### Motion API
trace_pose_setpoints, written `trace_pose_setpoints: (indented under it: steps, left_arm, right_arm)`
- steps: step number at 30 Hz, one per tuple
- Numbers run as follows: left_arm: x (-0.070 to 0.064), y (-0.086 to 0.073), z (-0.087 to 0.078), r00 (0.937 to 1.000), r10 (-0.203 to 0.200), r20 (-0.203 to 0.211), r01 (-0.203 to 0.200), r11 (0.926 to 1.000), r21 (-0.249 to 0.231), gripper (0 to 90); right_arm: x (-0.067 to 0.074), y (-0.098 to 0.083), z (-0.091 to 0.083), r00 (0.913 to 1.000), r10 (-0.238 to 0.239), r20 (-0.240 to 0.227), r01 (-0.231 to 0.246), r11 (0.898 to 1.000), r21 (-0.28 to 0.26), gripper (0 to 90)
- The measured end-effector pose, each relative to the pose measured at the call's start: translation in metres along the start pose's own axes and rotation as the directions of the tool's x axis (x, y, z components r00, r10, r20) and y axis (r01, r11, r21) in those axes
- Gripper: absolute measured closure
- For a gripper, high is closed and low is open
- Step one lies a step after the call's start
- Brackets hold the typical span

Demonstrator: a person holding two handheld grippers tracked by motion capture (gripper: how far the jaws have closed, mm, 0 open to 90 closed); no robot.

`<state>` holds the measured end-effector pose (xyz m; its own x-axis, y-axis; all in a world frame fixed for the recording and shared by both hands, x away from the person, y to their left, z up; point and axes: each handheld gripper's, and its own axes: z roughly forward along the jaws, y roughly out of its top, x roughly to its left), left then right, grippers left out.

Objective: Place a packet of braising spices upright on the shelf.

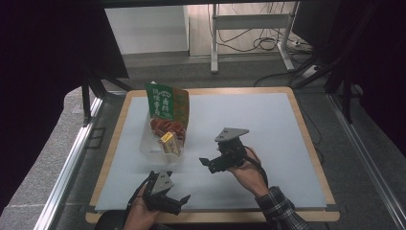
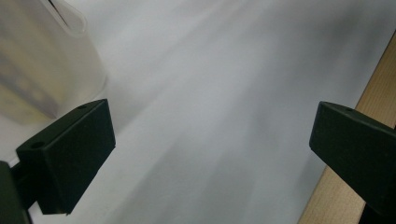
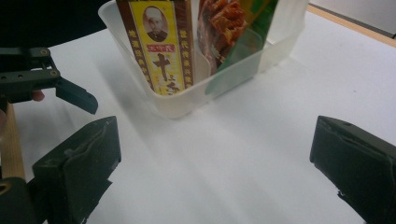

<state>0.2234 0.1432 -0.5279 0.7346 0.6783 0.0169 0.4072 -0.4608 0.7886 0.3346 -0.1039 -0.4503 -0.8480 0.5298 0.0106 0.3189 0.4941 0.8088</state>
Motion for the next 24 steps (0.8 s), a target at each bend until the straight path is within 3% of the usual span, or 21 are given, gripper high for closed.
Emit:
trace_pose_setpoints:
  steps: [24]
  left_arm:
    - [0.001,0.000,-0.001,0.9999,-0.016,-0.004,0.016,0.9998,-0.009,0.0]
  right_arm:
    - [-0.019,-0.032,-0.041,0.9970,0.046,0.061,-0.047,0.999,0.009,0.3]
